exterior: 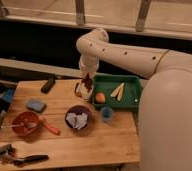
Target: Place grapes in paper cup
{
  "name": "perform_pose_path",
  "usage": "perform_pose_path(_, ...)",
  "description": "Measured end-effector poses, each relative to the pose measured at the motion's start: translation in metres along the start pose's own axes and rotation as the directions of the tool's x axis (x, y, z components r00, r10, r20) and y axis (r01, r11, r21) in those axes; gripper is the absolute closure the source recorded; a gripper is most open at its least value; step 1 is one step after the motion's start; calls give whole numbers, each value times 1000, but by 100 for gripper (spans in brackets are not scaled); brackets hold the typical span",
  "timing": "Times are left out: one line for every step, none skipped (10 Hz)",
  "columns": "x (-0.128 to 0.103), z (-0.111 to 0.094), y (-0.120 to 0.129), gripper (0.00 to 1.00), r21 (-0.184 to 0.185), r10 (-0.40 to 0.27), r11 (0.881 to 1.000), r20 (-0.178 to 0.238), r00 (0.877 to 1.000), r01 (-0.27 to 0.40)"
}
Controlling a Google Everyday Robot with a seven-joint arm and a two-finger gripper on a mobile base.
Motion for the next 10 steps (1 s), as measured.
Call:
perform_pose_path(1,14,-2,100,-5,4,1000,-10,1000,-4)
perform_pose_path(2,23,-3,100,-16,7,1000,-19,1000,-7)
perform_pose_path(2,35,-6,100,-27,10,1000,-27,1000,-11)
perform_pose_path(1,46,-8,100,-40,17,999,-34,999,-18)
perform_pose_path(0,56,-9,96,-52,22,998,-43,999,-25)
perform_pose_path(-1,63,-7,87,-63,27,998,-51,998,-31)
perform_pose_path(1,72,-8,78,-73,34,997,-62,997,-38)
perform_pose_path(5,82,-10,67,-80,41,996,-74,996,-47)
perform_pose_path(8,88,-12,58,-83,46,995,-83,996,-53)
perform_pose_path(9,90,-10,48,-90,46,995,-88,995,-54)
